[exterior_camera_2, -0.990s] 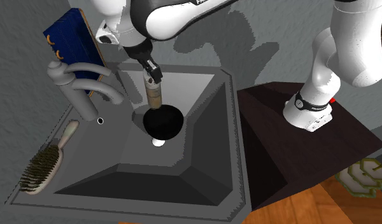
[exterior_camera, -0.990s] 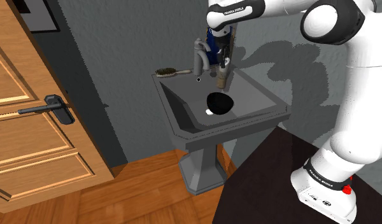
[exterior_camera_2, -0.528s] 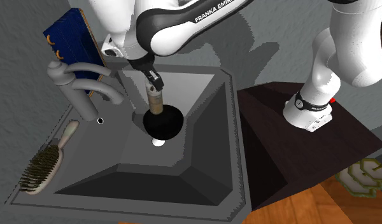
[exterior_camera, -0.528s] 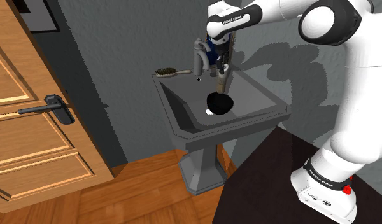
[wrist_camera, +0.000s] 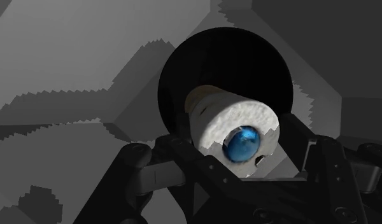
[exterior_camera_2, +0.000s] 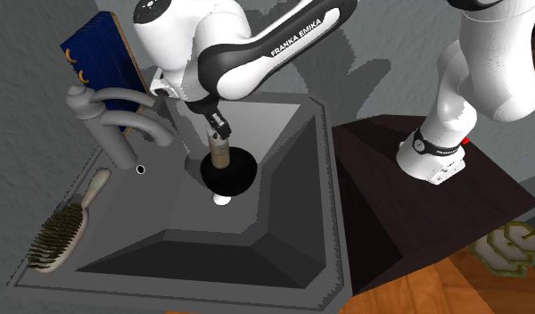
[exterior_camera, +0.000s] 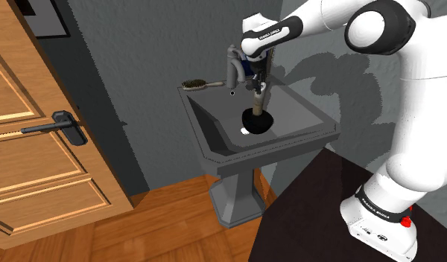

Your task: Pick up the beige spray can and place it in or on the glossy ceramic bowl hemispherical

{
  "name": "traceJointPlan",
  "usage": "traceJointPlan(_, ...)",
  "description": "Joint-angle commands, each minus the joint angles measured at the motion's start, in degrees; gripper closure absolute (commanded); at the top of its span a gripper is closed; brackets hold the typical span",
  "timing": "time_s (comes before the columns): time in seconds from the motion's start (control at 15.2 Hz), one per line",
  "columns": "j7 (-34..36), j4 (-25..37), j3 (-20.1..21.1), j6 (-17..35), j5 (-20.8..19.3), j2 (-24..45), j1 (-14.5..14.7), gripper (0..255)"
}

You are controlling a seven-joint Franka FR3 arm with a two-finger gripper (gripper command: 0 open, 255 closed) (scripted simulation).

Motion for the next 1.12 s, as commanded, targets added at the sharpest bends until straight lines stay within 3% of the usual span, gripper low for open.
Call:
traceJointPlan(0.0, 0.33, -0.83, 0.00, 1.26, -0.09, 0.40, 0.03, 255)
traceJointPlan(0.53, 0.35, -0.88, 0.00, 1.35, -0.09, 0.44, 0.03, 255)
traceJointPlan(0.59, 0.35, -0.88, 0.00, 1.35, -0.09, 0.45, 0.03, 0)
traceJointPlan(0.92, 0.35, -0.88, 0.00, 1.35, -0.09, 0.44, 0.03, 0)
traceJointPlan(1.06, 0.11, 2.19, 0.19, -2.24, 0.15, -0.02, 0.45, 0)
